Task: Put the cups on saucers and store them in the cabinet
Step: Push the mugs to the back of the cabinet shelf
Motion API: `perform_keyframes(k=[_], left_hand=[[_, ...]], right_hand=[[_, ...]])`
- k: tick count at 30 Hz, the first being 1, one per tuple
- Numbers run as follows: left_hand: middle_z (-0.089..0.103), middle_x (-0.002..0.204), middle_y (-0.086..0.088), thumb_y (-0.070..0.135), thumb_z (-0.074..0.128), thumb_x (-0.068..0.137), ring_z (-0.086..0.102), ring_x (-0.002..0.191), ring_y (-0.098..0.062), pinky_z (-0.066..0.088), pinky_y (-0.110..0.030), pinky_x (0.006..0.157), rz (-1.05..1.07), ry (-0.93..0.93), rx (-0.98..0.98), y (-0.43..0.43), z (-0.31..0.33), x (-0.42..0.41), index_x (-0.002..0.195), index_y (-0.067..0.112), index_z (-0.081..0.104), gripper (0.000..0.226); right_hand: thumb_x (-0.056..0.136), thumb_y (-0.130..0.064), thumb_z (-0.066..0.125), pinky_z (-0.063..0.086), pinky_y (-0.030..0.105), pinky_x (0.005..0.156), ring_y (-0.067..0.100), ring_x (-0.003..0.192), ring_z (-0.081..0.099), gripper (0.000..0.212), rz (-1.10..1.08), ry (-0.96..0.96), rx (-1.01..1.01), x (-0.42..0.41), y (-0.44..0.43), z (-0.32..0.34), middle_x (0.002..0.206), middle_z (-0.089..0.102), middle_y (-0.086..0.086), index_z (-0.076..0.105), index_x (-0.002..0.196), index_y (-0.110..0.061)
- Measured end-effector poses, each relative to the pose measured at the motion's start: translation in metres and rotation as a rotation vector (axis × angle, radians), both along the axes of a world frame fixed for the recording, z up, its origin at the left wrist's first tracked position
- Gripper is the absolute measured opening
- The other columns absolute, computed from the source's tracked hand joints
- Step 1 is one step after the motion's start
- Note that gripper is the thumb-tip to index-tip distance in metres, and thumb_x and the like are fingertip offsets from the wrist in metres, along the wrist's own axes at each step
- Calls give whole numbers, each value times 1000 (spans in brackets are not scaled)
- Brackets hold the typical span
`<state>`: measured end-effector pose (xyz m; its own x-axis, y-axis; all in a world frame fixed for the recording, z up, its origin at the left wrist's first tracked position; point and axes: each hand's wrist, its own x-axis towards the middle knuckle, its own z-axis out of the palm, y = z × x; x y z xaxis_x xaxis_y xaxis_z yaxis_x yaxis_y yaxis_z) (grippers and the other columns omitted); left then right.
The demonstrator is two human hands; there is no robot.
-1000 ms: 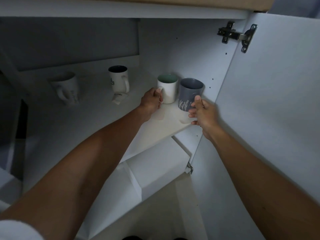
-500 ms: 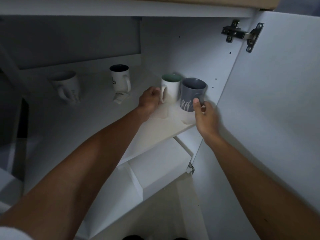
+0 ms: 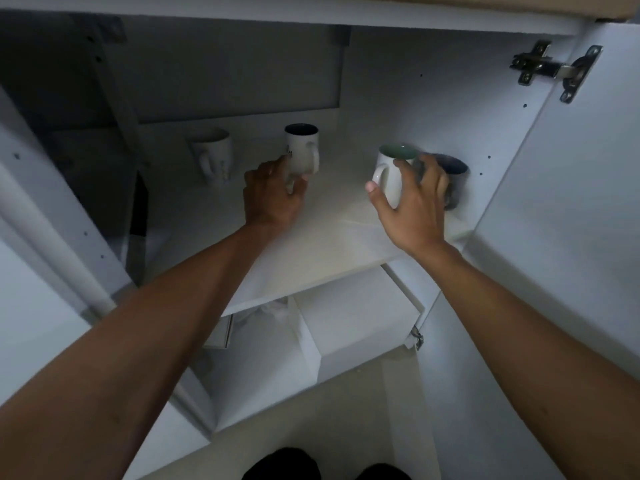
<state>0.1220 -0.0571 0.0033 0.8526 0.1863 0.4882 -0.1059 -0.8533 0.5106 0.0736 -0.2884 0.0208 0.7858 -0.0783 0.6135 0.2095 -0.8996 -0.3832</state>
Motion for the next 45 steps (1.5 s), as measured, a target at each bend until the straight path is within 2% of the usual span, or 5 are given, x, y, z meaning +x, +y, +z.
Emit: perform_keyframes(k=[17, 21, 31, 36, 45], left_hand=[[41, 141, -22, 26, 56, 94, 46, 128, -33, 37, -30, 103, 378, -131, -364, 93, -4, 23, 142, 5, 43, 54], [60, 122, -27, 20, 52, 95, 57, 115, -38, 44, -38, 93, 420, -97, -346, 111, -6, 42, 122, -2, 58, 35], [68, 99, -23, 57, 39, 70, 68, 92, -38, 56, -52, 83, 255, -94, -636, 134, -23, 82, 97, 11, 61, 58], [65, 90, -16, 42, 47, 90, 60, 74, -27, 47, -36, 73, 121, -118, -721, 115, -19, 81, 80, 22, 55, 24], [55, 73, 0, 23, 45, 104, 47, 59, -10, 41, -26, 60, -214, -63, -782, 55, -4, 125, 77, 20, 52, 28]], right_hand=[[97, -52, 51, 50, 30, 90, 32, 114, 60, 58, 322, 438, 451, 138, 99, 1, 133, 57, 15, 49, 137, -10], [98, -48, 52, 57, 25, 46, 30, 99, 67, 57, 329, 574, 681, 159, 105, -8, 136, 54, 15, 43, 142, -13], [104, -38, 43, 53, 24, 43, 18, 58, 60, 33, 394, 725, 959, 188, 117, -12, 79, 61, 12, 55, 113, -9], [105, -32, 44, 51, 21, 43, 14, 52, 61, 25, 445, 584, 1126, 184, 116, -22, 85, 64, 15, 52, 86, -18], [97, 0, 40, 44, 21, 46, 11, 58, 48, 30, 353, 329, 1311, 175, 90, -32, 80, 54, -11, 49, 81, -24]])
